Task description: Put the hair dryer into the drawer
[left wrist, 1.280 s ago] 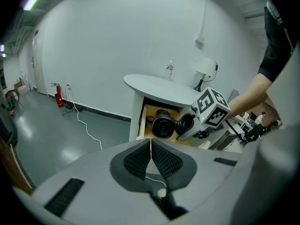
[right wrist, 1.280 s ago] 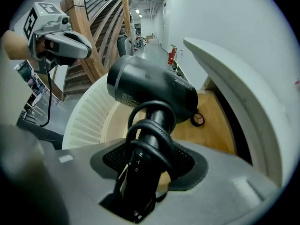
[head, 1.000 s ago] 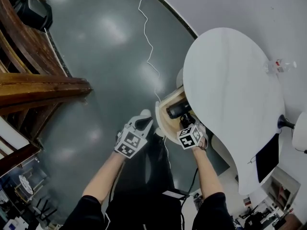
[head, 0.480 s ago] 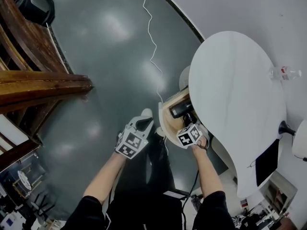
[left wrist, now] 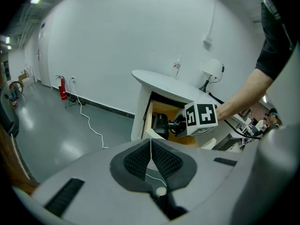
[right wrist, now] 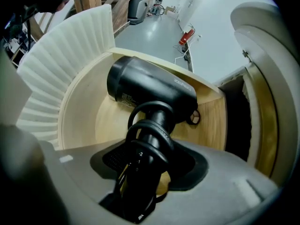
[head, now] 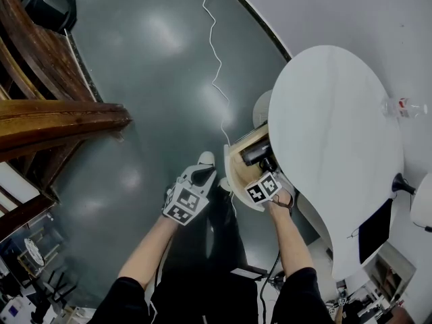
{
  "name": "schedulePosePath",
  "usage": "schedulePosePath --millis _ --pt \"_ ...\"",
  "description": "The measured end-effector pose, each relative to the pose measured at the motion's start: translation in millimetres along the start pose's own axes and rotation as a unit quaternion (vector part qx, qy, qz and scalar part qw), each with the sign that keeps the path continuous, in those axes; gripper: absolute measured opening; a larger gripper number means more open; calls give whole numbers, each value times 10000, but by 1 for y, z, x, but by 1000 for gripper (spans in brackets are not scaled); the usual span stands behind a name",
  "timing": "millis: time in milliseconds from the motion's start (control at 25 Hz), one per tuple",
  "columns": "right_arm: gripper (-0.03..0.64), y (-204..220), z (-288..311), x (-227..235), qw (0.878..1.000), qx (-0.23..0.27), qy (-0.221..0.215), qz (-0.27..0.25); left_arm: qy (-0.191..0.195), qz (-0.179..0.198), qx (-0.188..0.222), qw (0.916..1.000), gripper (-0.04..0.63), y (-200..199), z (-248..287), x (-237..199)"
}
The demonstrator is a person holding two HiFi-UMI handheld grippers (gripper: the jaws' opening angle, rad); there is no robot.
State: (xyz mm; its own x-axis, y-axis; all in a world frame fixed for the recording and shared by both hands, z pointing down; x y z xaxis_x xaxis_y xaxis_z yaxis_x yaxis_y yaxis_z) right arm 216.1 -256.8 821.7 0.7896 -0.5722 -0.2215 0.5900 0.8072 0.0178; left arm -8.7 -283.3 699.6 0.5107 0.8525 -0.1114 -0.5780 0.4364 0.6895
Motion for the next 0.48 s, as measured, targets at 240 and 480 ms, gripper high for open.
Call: schedulePosePath --millis 240,480 --pt "234 -1 6 0 9996 -239 -55 -111 34 -38 -38 10000 15 3 1 -2" --pt "235 -2 11 0 9990 -420 -115 -43 76 -43 -53 9999 15 3 2 -6"
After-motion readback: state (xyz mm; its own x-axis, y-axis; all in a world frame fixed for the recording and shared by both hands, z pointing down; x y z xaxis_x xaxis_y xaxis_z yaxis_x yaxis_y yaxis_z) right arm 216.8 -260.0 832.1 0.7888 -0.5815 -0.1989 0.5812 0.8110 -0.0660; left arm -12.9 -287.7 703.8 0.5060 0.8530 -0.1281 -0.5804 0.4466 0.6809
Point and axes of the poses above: the fingertips, and each gripper's own axes: z forward along the fingers, x to its right, y out of its underside, the point moved 5 cm from there along -z, backward along the fingers, and after that the axes turned 12 degrees about z, right-handed, at the moved point
